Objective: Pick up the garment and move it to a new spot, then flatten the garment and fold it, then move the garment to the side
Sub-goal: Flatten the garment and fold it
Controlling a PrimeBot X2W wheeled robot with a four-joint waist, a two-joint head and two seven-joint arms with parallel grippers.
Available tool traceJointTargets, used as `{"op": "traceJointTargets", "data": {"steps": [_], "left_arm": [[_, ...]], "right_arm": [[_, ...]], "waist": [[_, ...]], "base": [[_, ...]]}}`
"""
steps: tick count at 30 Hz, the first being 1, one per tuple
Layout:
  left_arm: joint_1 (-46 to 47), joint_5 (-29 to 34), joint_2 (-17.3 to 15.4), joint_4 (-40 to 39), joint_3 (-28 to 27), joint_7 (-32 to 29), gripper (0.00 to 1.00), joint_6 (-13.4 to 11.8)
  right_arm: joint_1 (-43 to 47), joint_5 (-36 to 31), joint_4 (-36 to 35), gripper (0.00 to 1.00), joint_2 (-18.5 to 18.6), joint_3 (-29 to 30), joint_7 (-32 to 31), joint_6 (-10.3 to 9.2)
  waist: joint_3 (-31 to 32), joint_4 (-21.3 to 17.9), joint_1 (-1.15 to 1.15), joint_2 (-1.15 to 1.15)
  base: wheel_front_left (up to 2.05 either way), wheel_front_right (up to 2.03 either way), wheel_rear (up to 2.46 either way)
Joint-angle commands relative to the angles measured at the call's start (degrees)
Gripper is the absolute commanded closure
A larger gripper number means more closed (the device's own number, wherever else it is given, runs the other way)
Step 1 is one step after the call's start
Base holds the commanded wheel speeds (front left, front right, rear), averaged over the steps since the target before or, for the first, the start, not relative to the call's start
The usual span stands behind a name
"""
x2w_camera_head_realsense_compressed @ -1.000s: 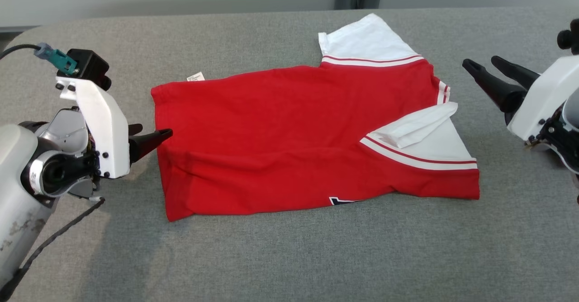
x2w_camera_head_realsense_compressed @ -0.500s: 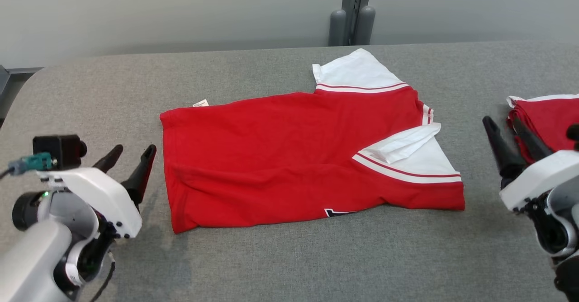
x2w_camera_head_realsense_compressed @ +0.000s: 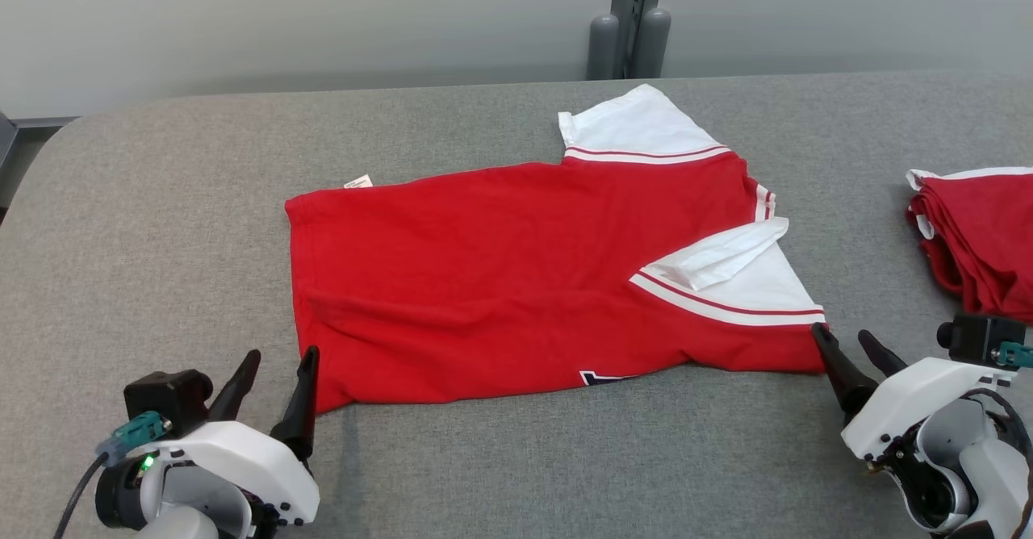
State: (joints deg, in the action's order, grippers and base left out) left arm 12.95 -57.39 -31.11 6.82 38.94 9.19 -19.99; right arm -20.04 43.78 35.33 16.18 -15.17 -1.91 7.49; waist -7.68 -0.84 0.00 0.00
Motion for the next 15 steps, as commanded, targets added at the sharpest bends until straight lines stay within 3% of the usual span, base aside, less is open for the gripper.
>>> {"op": "traceJointTargets", "data": {"steps": [1,15], "left_arm": [[0.02,0.17,0.83,1.29,0.42,0.22,0.00,0.33],[4.45,0.52,5.02,15.53,4.81,-3.60,0.00,3.87]], "right_arm": [[-1.06,-0.06,1.23,0.00,-0.43,0.42,-0.80,0.01],[-4.70,-0.19,7.85,0.00,-2.45,0.14,-3.17,0.01]], "waist": [[-0.23,0.22,0.00,0.00],[-0.64,0.56,0.00,0.00]], "base": [[0.00,0.00,0.00],[0.00,0.00,0.00]]}}
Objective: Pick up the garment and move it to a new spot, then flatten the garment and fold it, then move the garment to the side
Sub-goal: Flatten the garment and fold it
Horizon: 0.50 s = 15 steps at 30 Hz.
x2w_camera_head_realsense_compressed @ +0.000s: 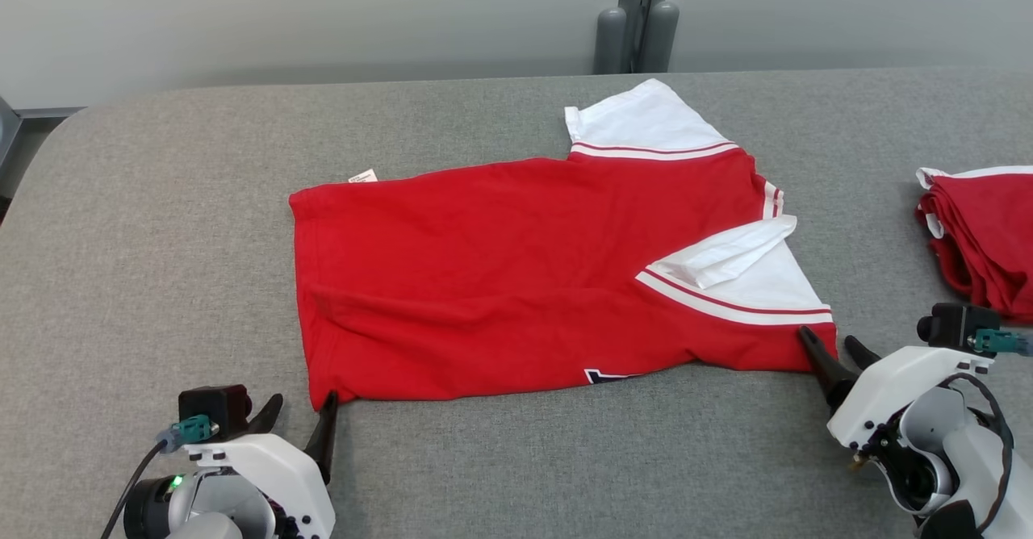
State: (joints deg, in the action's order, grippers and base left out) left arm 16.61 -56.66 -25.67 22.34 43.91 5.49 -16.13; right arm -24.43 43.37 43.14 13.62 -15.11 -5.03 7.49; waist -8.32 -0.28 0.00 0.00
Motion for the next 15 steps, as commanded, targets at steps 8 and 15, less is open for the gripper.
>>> {"op": "traceJointTargets", "data": {"steps": [8,15], "left_arm": [[2.94,-0.65,2.22,5.09,0.87,-0.34,0.00,2.85],[5.50,0.07,3.46,8.92,2.72,-2.88,0.00,4.85]], "right_arm": [[-1.58,0.99,1.19,0.00,-0.29,-2.00,-0.53,0.01],[-2.08,1.74,1.53,0.01,-0.19,-4.19,-1.19,0.01]], "waist": [[-0.12,0.08,0.00,0.00],[0.01,0.16,0.00,0.00]], "base": [[0.00,0.00,0.00],[0.00,0.00,0.00]]}}
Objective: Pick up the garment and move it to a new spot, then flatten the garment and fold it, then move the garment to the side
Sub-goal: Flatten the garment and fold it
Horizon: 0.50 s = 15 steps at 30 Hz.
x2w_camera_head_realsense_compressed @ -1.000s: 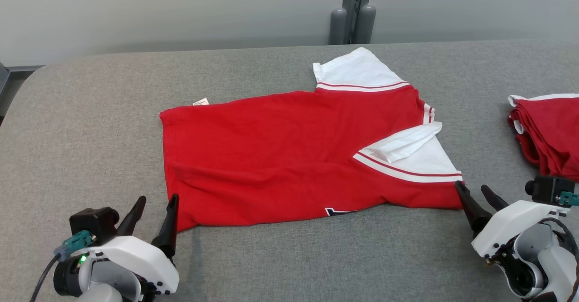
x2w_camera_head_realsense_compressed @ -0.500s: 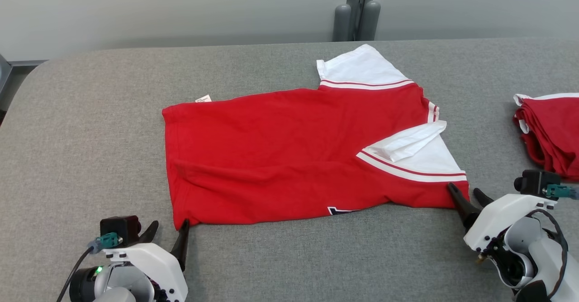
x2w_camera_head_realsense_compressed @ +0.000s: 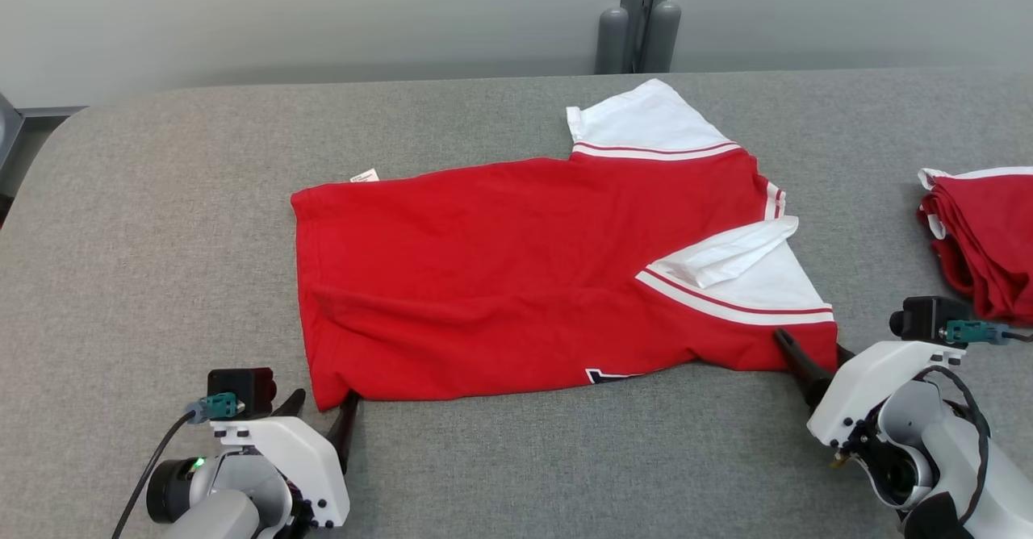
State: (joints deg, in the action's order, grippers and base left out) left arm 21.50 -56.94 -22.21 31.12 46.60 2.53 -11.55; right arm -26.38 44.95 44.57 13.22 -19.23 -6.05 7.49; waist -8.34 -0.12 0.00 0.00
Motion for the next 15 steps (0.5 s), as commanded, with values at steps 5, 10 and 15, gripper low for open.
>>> {"op": "traceJointTargets", "data": {"steps": [5,10,15], "left_arm": [[1.61,0.30,0.58,1.97,0.95,-0.81,1.00,2.16],[2.37,0.27,0.23,2.50,1.44,-1.68,1.00,3.03],[2.03,-0.78,-1.47,0.82,2.25,-6.04,1.00,3.44]], "right_arm": [[-0.31,0.89,0.16,0.96,0.33,-1.33,-0.53,0.01],[-0.28,1.94,-0.31,1.00,0.99,-2.42,-0.60,0.01],[0.17,3.29,-1.91,1.00,2.48,-3.94,-2.92,0.01]], "waist": [[0.27,-0.01,0.00,0.00],[0.79,0.10,0.00,0.00],[1.73,0.21,0.00,0.00]], "base": [[0.00,0.00,0.00],[0.00,0.00,0.00],[0.00,0.00,0.00]]}}
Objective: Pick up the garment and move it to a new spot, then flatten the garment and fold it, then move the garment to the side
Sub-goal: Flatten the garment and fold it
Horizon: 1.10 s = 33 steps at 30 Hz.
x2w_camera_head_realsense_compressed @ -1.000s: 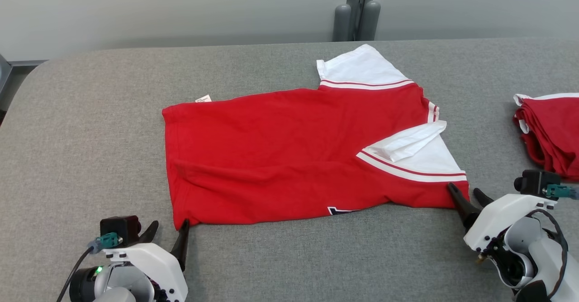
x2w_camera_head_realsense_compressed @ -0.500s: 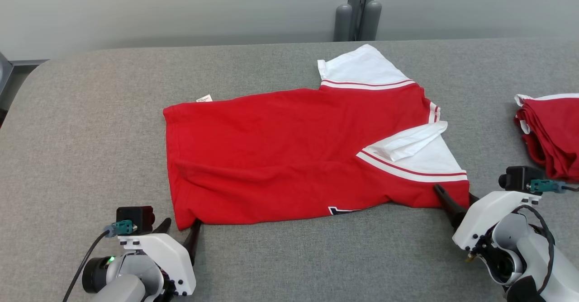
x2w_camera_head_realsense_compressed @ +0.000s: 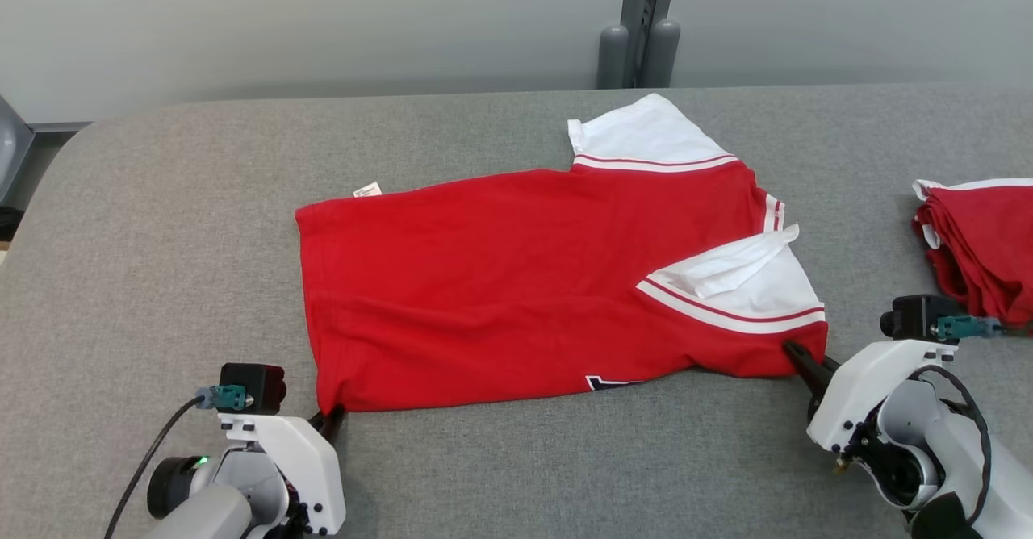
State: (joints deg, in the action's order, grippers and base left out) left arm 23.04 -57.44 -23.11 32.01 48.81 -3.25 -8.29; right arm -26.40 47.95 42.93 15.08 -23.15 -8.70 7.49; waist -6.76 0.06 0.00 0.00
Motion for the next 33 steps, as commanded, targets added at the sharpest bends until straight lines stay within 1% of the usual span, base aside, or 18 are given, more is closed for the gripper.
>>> {"op": "traceJointTargets", "data": {"steps": [1,6,7,11,14,18,23,26,30,31,32,33], "left_arm": [[0.27,-0.54,-1.23,-0.84,0.22,-1.48,1.00,0.19],[-1.44,-1.84,-5.38,-7.08,0.85,-7.62,1.00,-0.54],[-1.44,-1.84,-5.38,-7.08,0.85,-7.62,1.00,-0.54],[-3.75,-3.24,-8.98,-14.22,1.52,-11.93,1.00,-1.44],[-5.86,-3.78,-11.88,-20.03,2.01,-14.42,1.00,-3.03],[-8.81,-4.37,-15.35,-27.40,1.98,-16.00,1.00,-5.56],[-12.45,-5.09,-19.21,-33.79,2.14,-17.80,1.00,-8.99],[-14.30,-5.51,-20.64,-35.98,2.16,-18.43,1.00,-10.70],[-15.70,-6.05,-21.53,-37.95,2.05,-18.72,1.00,-12.16],[-15.82,-6.02,-21.71,-38.23,2.08,-18.87,1.00,-12.45],[-15.90,-6.07,-21.79,-38.47,2.09,-18.93,1.00,-12.62],[-15.95,-5.92,-21.87,-38.71,2.14,-18.95,0.66,-12.79]], "right_arm": [[0.48,0.77,-0.88,1.00,1.25,-0.47,-1.23,0.01],[2.27,2.98,-6.02,1.00,5.08,-2.48,-7.05,0.01],[2.27,2.98,-6.02,1.00,5.08,-2.48,-7.05,0.01],[4.88,4.86,-11.62,1.00,8.90,-2.50,-10.70,0.01],[7.23,5.73,-15.74,1.00,11.41,-1.95,-12.84,0.01],[11.48,6.25,-20.76,1.00,13.52,-0.12,-15.47,0.01],[17.92,5.63,-26.13,1.00,14.23,4.11,-18.03,0.01],[21.69,4.50,-29.01,1.00,13.40,6.87,-20.08,0.01],[25.62,2.34,-32.43,1.00,11.62,10.69,-23.25,0.01],[26.22,1.67,-33.16,0.84,10.99,11.43,-24.16,0.01],[26.75,0.91,-34.02,0.64,10.39,12.36,-25.08,0.01],[27.09,0.13,-34.70,0.17,9.77,13.25,-25.95,0.01]], "waist": [[0.39,0.06,0.00,0.00],[1.72,0.04,0.00,0.00],[1.72,0.04,0.00,0.00],[2.68,-0.33,0.00,0.00],[3.14,-0.68,0.00,0.00],[3.64,-1.13,0.00,0.00],[4.15,-1.75,0.00,0.00],[4.49,-2.19,0.00,0.00],[4.65,-2.69,0.00,0.00],[4.64,-2.82,0.00,0.00],[4.61,-2.95,0.00,0.00],[4.56,-3.06,0.00,0.00]], "base": [[0.00,0.00,0.00],[0.00,0.00,0.00],[0.00,0.00,0.00],[0.00,0.00,0.00],[0.00,0.00,0.00],[0.00,0.00,0.00],[0.00,0.00,0.00],[0.00,0.00,0.00],[0.00,0.00,0.00],[0.00,0.00,0.00],[0.00,0.00,0.00],[0.00,0.00,0.00]]}}
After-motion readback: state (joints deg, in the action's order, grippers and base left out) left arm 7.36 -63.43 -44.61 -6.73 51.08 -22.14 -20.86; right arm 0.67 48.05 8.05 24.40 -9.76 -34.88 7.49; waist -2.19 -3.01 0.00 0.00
